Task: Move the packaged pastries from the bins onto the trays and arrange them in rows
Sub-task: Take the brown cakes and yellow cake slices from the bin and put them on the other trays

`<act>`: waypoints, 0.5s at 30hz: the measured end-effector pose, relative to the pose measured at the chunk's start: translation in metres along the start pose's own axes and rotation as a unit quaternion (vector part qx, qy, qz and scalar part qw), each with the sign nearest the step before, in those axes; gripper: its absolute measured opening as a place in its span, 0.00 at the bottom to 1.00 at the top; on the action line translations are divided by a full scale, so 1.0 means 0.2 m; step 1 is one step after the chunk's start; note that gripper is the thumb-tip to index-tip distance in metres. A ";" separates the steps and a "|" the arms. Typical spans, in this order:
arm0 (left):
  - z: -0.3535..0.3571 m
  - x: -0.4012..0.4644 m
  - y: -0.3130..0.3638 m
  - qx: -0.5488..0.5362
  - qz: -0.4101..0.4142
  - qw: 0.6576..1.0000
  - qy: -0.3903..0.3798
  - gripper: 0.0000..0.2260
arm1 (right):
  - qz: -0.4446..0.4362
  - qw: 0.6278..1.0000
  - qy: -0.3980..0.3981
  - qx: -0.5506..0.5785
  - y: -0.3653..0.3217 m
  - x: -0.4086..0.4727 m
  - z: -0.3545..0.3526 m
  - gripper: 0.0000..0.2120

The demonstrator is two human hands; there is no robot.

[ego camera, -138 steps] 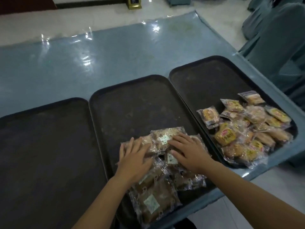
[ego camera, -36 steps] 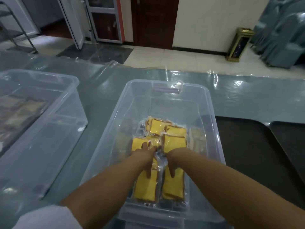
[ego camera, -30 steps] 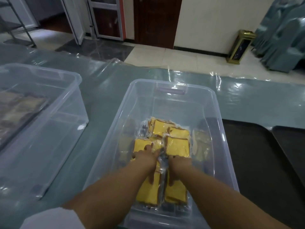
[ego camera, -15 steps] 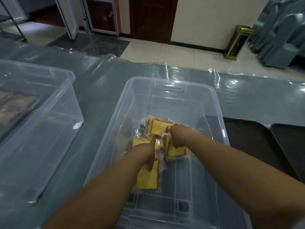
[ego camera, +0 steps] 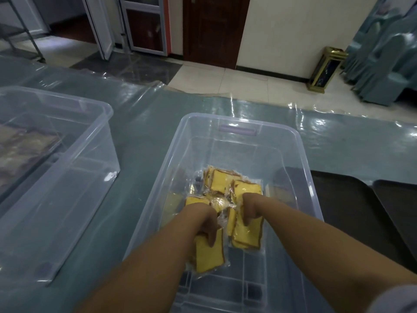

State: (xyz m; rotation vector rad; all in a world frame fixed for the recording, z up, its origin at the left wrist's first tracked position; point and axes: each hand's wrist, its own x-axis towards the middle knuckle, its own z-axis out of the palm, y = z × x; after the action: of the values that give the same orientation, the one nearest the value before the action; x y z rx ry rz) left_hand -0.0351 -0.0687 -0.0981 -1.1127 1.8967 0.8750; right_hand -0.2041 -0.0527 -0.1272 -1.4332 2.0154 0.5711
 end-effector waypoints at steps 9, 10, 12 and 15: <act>-0.05 -0.15 0.04 0.041 -0.030 0.999 -0.012 0.28 | 0.044 0.998 -0.039 0.019 -0.05 -0.17 0.09 0.45; -0.06 -0.18 0.05 0.046 -0.027 0.999 -0.009 0.28 | 0.044 0.998 -0.035 0.017 -0.07 -0.22 0.06 0.41; -0.08 -0.26 0.06 0.059 -0.005 0.998 0.011 0.28 | 0.038 0.999 0.008 0.006 -0.08 -0.32 -0.01 0.31; -0.14 -0.44 0.06 0.106 0.051 0.986 0.118 0.24 | 0.010 0.990 0.138 0.031 -0.04 -0.54 -0.15 0.20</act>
State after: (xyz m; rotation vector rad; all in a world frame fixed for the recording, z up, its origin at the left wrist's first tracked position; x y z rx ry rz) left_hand -0.0242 -0.0541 -0.0065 -1.0325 2.2009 0.5980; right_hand -0.1773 -0.0009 -0.0320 -1.5236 2.2407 0.3278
